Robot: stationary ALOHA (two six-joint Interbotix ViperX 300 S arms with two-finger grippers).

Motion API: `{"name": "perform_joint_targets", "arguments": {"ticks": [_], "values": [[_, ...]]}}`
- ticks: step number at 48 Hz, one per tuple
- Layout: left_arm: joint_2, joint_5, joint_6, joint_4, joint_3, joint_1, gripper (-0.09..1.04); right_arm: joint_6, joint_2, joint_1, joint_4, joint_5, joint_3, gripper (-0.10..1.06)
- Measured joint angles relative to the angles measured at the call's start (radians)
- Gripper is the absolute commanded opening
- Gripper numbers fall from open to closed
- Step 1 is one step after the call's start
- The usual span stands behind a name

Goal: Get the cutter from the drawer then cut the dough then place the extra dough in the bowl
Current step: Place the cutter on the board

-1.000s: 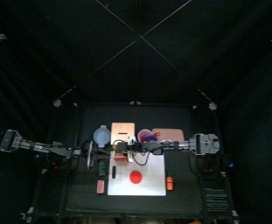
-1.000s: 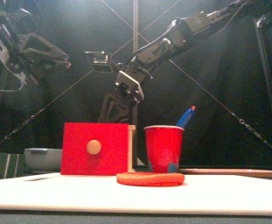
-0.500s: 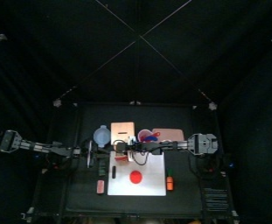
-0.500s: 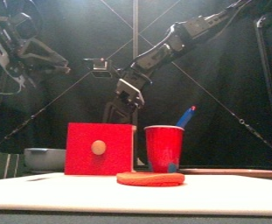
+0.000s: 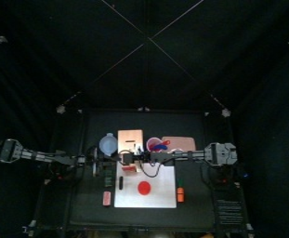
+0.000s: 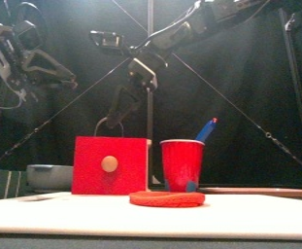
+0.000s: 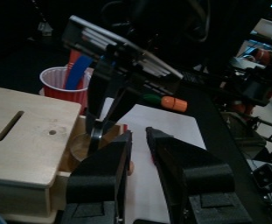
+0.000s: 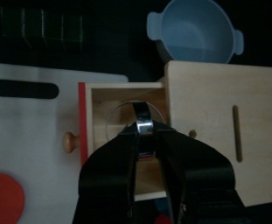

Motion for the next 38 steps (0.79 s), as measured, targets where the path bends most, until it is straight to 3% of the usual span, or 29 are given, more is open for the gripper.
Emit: {"name": "perform_joint_targets", "arguments": {"ticks": [10,20,26,30,38], "values": [[-0.002,0.0,0.002,0.0,0.0,0.034,0.65,0.003,-0.178,0.023,-0.002,0.014,0.129,0.57],[0.0,0.0,0.003,0.0,-0.002,0.075,0.65,0.015,-0.399,0.067,-0.003,0.012,0.368,0.57],[-0.002,0.0,0.003,0.0,-0.012,0.094,0.65,0.064,-0.465,0.084,0.002,-0.005,0.538,0.57],[0.0,0.0,0.005,0.006,-0.021,0.107,0.66,0.127,-0.472,0.087,-0.006,-0.052,0.635,0.57],[0.002,0.0,0.018,0.035,-0.061,0.133,0.67,0.202,-0.448,0.091,-0.054,-0.152,0.716,0.57]]}}
